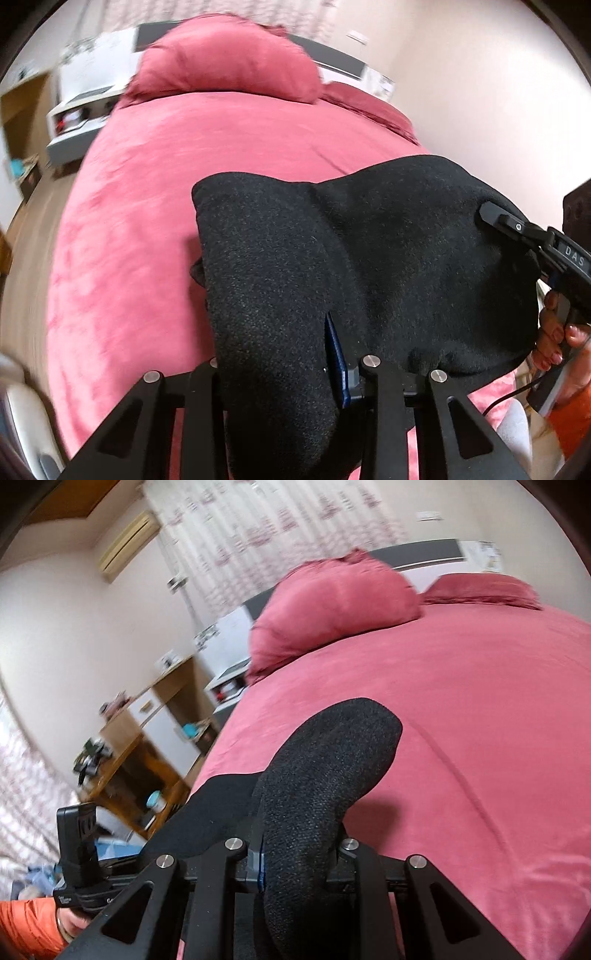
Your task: Fold large clothes
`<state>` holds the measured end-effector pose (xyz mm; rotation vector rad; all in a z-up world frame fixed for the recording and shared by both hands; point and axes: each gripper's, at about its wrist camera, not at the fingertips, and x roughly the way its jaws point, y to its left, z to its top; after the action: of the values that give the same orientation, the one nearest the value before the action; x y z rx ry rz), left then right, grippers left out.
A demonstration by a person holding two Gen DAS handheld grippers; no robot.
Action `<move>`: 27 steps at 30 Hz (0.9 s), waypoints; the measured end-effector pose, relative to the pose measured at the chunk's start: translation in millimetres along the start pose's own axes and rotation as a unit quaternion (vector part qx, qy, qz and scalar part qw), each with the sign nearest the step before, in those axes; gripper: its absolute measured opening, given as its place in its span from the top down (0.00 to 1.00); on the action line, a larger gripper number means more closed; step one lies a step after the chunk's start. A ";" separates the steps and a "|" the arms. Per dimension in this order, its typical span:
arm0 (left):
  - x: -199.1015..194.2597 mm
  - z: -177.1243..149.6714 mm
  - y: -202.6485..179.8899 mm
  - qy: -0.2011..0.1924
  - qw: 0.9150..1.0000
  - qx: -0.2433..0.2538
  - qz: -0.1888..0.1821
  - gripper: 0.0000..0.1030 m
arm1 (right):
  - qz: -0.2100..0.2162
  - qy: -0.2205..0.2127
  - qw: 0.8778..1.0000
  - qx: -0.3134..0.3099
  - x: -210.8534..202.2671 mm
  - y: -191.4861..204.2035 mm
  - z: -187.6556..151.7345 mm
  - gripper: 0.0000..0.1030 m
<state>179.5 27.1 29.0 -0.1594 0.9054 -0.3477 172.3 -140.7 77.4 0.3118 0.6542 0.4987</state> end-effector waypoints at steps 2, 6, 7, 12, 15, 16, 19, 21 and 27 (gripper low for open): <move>8.5 2.3 -14.9 0.006 1.000 0.009 -0.005 0.67 | -0.013 -0.011 1.000 0.003 -12.3 -15.0 0.6 0.82; 29.1 2.3 -38.6 0.008 0.999 0.033 0.023 0.67 | -0.052 -0.023 0.998 -0.022 -25.7 -40.0 -5.0 0.82; 32.5 1.3 -41.9 0.006 0.999 0.036 0.035 0.67 | -0.065 -0.019 0.997 -0.025 -22.4 -47.2 -8.9 0.82; 39.0 -8.7 -41.4 0.006 0.998 0.035 0.061 0.62 | -0.118 0.019 0.993 0.006 0.5 -93.4 -33.6 0.77; 43.9 -11.1 -50.1 0.003 0.996 0.050 0.079 0.59 | -0.133 0.031 0.991 0.019 9.0 -110.7 -49.1 0.73; 47.0 -10.4 -52.2 0.003 0.995 0.050 0.084 0.58 | -0.139 0.028 0.990 0.015 9.9 -110.2 -51.7 0.71; 50.2 -12.6 -52.7 0.002 0.995 0.037 0.089 0.53 | -0.153 0.032 0.987 0.019 9.1 -111.3 -51.6 0.63; 45.9 -17.4 -48.3 -0.002 0.995 0.032 0.092 0.51 | -0.161 0.039 0.986 0.029 7.0 -112.6 -50.6 0.59; 39.2 -28.5 -54.0 -0.007 0.994 0.042 0.104 0.47 | -0.205 0.042 0.977 0.038 -9.5 -99.4 -67.1 0.50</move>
<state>166.8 -37.1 -2.4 0.0112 0.8834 -0.1912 156.3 -221.0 -10.7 0.2207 0.7979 0.0921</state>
